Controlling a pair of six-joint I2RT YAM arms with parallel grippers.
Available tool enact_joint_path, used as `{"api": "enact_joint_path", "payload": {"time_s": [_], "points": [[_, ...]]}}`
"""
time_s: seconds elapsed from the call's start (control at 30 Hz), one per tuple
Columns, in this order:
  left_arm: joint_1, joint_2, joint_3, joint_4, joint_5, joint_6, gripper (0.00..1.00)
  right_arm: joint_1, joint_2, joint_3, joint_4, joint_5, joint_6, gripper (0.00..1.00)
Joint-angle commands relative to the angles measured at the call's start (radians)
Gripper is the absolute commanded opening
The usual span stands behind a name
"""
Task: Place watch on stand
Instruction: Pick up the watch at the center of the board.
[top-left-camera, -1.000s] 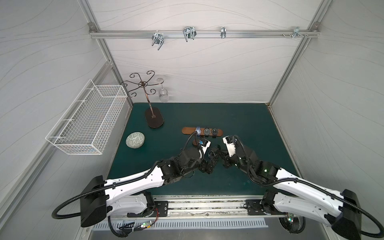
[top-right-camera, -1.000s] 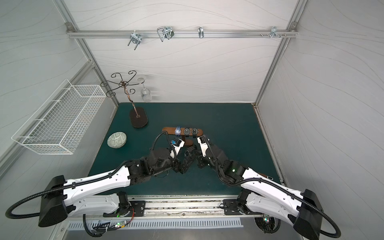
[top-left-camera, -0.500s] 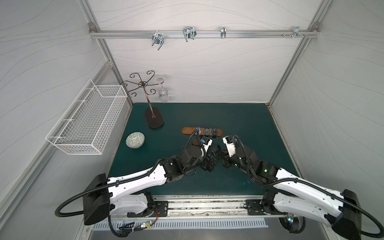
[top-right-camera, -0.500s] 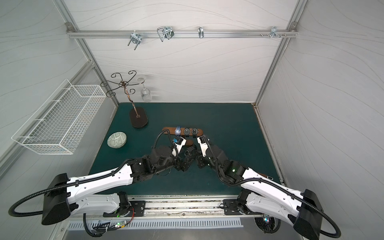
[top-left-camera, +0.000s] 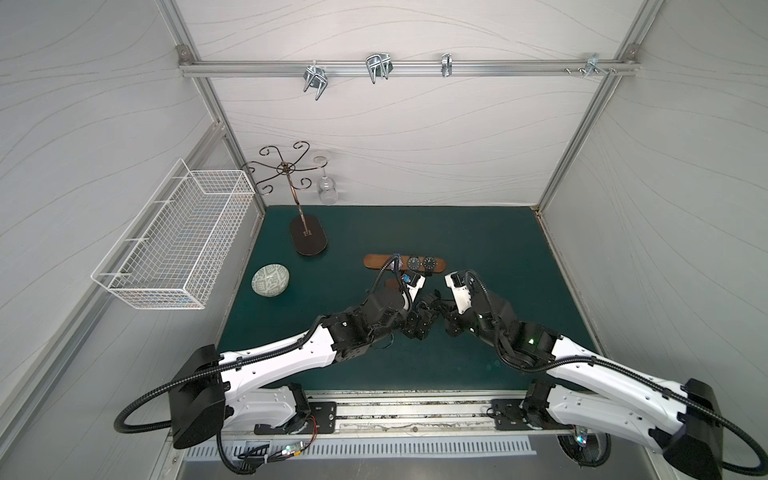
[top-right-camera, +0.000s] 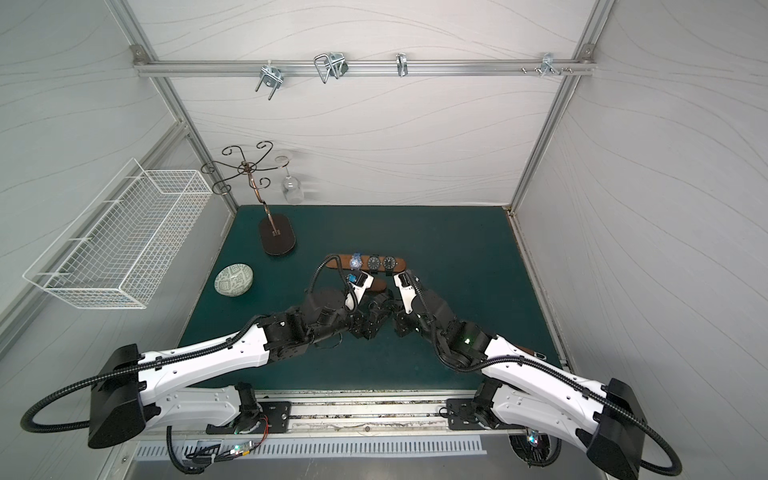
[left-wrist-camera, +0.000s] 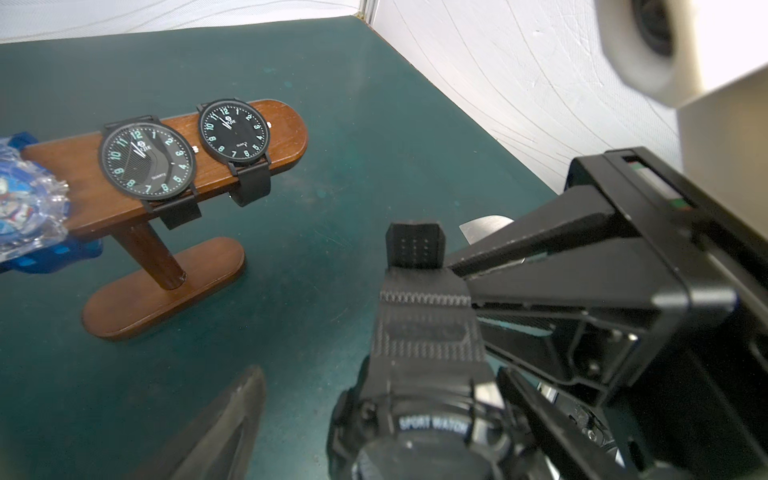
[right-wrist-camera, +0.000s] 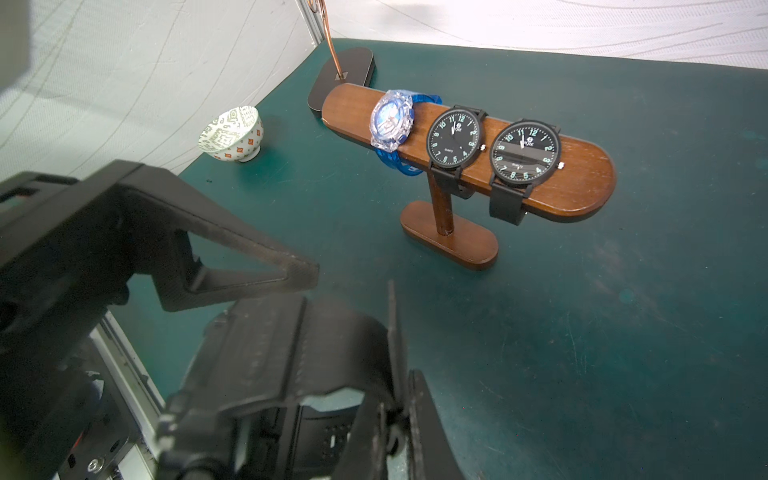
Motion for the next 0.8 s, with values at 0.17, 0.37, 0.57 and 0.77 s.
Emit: {"api": "enact_joint_path", "payload": {"time_s": [0.17,0.37,0.57,0.77], "points": [[0.013,0.01,0.054,0.027,0.019,0.0,0.74,0.008,-0.019,0.013,0.026,-0.007,-0.014,0.0],[0.029,0.03,0.069,0.015,0.069,-0.019,0.6,0.008,-0.02,0.016,0.028,0.0,-0.016,0.0],[0.034,0.041,0.077,0.009,0.099,-0.028,0.57,0.008,-0.024,0.032,0.018,0.005,-0.021,0.0],[0.04,0.023,0.083,-0.005,0.121,-0.025,0.52,0.008,-0.025,0.037,0.012,0.012,-0.026,0.0]]}}
